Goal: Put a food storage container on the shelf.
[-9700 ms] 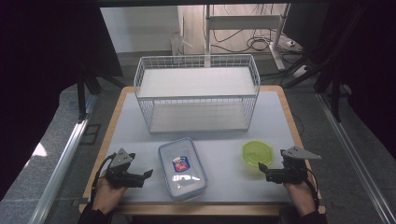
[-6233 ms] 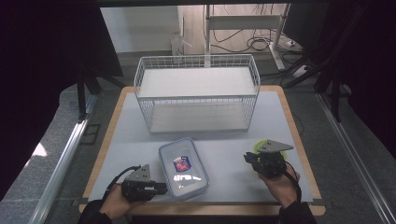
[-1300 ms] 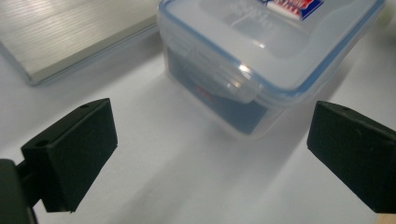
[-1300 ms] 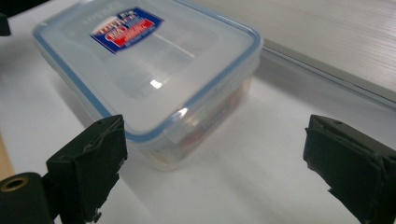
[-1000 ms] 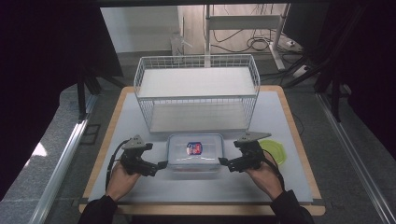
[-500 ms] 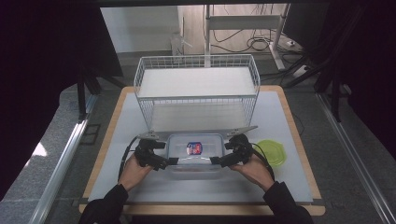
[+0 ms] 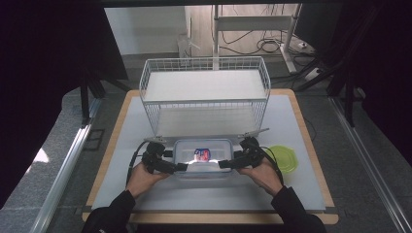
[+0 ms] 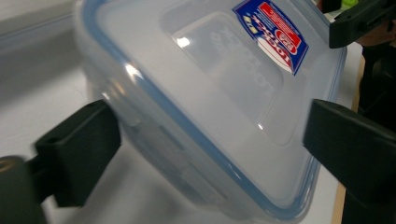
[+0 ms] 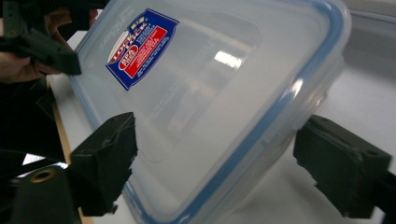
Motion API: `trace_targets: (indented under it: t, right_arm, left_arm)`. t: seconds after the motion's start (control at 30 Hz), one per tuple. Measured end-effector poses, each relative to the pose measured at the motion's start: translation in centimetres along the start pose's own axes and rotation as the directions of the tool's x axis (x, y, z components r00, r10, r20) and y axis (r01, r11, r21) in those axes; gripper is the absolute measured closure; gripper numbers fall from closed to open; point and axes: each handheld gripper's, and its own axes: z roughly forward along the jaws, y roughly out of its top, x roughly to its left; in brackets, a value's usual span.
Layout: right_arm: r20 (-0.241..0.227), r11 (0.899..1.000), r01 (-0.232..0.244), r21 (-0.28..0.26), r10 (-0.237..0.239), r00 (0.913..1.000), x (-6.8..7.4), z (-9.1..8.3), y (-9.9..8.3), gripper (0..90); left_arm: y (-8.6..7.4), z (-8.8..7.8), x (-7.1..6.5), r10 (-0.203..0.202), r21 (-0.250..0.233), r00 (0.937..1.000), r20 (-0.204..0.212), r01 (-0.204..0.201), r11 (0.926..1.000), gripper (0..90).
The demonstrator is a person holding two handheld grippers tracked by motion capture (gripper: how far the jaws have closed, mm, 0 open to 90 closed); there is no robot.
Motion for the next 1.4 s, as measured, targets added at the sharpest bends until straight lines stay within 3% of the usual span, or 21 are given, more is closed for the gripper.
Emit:
trace_targets:
  t: [0.1,0.13,0.17,0.27,0.3,0.4,0.6,0.73,1.07,1.13,1.4]
  right_arm:
    - [0.002,0.998,-0.019,-0.052,0.019,0.9998,0.1,-1.0,-0.3,30.5]
    - [0.002,0.998,-0.019,-0.052,0.019,0.9998,0.1,-1.0,-0.3,30.5]
    - [-0.016,0.996,-0.032,-0.079,0.031,0.9994,0.0,-1.6,-0.7,37.0]
    - [-0.017,0.995,-0.036,-0.098,0.035,0.9993,0.2,-1.9,-1.1,40.1]
    - [-0.013,0.993,-0.039,-0.109,0.037,0.9992,0.5,-2.2,-1.4,42.4]
    - [-0.031,0.992,-0.045,-0.121,0.041,0.9987,0.5,-2.5,-1.8,46.2]
    - [-0.042,0.993,-0.047,-0.109,0.042,0.9982,0.5,-2.5,-2.1,44.3]
    - [-0.095,0.989,-0.096,-0.109,0.086,0.9917,-0.2,-2.3,-2.4,44.1]
    - [-0.088,0.99,-0.099,-0.098,0.091,0.992,0.0,-2.4,-2.4,48.2]
    - [-0.104,0.987,-0.124,-0.106,0.113,0.9881,-0.1,-2.4,-2.5,49.3]
    - [-0.1,0.978,-0.178,-0.105,0.168,0.9807,0.2,-2.7,-2.6,52.8]
  left_arm:
    - [-0.5,-1.0,-0.4,0.001,-0.032,1.0,-0.002,-0.002,0.9995,18.2]
    - [-0.5,-1.0,-0.4,0.001,-0.032,1.0,-0.002,-0.002,0.9995,22.0]
    - [-1.0,-1.4,-0.5,-0.019,-0.054,0.9998,0.005,0.019,0.9984,25.4]
    - [-1.4,-1.7,-0.7,-0.03,-0.074,0.9995,0.01,0.03,0.9968,31.7]
    - [-1.8,-1.9,-1.1,-0.051,-0.086,0.9986,0.013,0.052,0.995,33.3]
    - [-2.0,-2.0,-1.2,-0.052,-0.091,0.9986,0.015,0.053,0.9944,35.6]
    - [-2.3,-2.2,-1.1,-0.065,-0.104,0.9973,0.034,0.069,0.9922,39.0]
    - [-2.4,-2.2,-1.2,-0.059,-0.106,0.9978,0.031,0.062,0.9925,39.2]
    - [-2.8,-2.4,-0.8,-0.071,-0.116,0.9959,0.056,0.077,0.9902,42.2]
    - [-2.9,-2.4,-0.7,-0.088,-0.119,0.9938,0.067,0.096,0.9882,42.8]
    - [-2.6,-2.5,-1.1,-0.141,-0.145,0.989,0.046,0.146,0.9787,45.6]
